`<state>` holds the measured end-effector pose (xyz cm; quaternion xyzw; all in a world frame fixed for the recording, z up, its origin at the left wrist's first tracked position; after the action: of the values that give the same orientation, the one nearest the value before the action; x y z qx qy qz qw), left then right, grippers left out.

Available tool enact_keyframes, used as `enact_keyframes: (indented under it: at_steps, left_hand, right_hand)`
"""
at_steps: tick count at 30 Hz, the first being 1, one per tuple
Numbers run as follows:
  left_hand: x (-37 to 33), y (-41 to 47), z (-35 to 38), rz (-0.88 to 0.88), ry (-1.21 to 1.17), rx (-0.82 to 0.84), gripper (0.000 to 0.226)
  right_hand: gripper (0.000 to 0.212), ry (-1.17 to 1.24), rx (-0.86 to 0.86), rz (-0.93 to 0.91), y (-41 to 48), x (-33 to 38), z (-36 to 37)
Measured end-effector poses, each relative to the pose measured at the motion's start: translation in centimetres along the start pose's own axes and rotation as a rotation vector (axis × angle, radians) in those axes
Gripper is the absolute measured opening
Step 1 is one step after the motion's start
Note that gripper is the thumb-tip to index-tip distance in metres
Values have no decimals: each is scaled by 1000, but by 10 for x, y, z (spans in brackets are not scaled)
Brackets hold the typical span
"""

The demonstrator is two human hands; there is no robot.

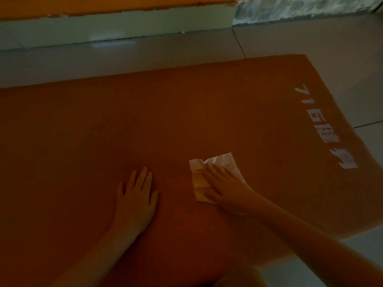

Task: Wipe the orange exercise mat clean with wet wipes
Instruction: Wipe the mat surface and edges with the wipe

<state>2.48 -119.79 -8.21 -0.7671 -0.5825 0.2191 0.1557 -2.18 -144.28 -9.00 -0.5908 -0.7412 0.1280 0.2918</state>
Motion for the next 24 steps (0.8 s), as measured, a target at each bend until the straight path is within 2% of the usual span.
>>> enact_keyframes:
  at_steps: [2,5,7,9,11,13,15,17,21,22,24]
  left_hand:
    - [1,3,1,5,-17,-11,61]
    - [3,5,4,12,-5,-20,71]
    - [1,6,4,17,3,-15,86]
    - [2,6,4,30,49,16,83]
    - [4,9,0,59,107,34,69]
    - [8,20,-7,85,158,19,63]
    - [9,34,-22,103,181,-1,65]
    - [18,54,-29,86,158,20,72]
    - [27,74,-34,17,107,52,78]
    - [26,74,-35,22,109,41,81]
    - [27,75,-34,32,123,16,88]
  right_hand:
    - [103,-15,-57,69,8,-23,-8]
    - [72,-35,-167,231,42,-40,-27]
    - [67,17,-225,271,63,-25,-36]
    - [66,47,-235,186,75,-2,-35]
    - [71,-17,-196,13,73,14,-23]
    - [75,-90,-176,-94,69,8,-21]
    - [77,-138,-191,-89,77,-11,-29]
    - [73,-158,-229,9,94,-29,-44]
    - [67,-39,-274,193,135,-34,-63]
    - [68,-32,-274,168,139,-27,-62]
    - [70,-81,-266,7,140,-16,-52]
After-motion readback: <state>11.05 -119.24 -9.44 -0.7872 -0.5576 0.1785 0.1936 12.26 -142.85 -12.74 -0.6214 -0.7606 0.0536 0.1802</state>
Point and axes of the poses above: each hand's wrist, its own y-axis towards the middle knuckle, its own z-axis out of the palm, x = y × z, the point moved 3 cm from there along y, towards the middle knuckle, and after that the axes turned 1 degree about -z, right-handed, at the moved point
